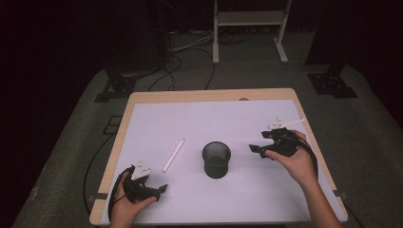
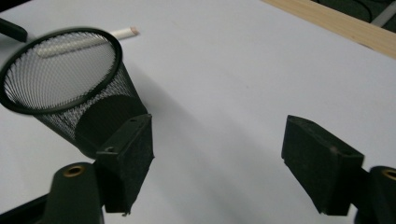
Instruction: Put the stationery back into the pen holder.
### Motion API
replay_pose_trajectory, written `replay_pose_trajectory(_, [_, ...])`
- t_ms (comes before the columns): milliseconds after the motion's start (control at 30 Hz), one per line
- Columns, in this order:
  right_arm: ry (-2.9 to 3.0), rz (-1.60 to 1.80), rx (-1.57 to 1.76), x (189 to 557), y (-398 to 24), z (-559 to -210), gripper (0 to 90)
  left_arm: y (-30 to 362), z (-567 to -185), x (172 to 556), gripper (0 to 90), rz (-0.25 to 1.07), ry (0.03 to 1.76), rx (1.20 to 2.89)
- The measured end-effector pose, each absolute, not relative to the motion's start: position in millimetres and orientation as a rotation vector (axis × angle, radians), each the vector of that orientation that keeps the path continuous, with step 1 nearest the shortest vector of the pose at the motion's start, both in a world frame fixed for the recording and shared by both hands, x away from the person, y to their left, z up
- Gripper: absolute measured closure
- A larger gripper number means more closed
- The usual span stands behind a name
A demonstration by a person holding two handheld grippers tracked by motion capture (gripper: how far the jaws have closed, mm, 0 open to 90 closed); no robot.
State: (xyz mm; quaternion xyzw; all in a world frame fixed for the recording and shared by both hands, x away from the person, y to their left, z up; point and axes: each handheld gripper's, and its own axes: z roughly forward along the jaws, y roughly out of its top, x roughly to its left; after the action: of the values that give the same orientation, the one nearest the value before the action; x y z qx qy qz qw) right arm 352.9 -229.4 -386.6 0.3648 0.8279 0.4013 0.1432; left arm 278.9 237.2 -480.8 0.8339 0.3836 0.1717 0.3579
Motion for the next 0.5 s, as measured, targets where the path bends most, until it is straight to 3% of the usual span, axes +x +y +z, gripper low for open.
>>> replay_pose_trajectory(500, [2.318,1.089,1.127,329.7,-270.2,-427.4,18.8,237.5,-480.7,279.1,5.5,0.442,0.988,2.154])
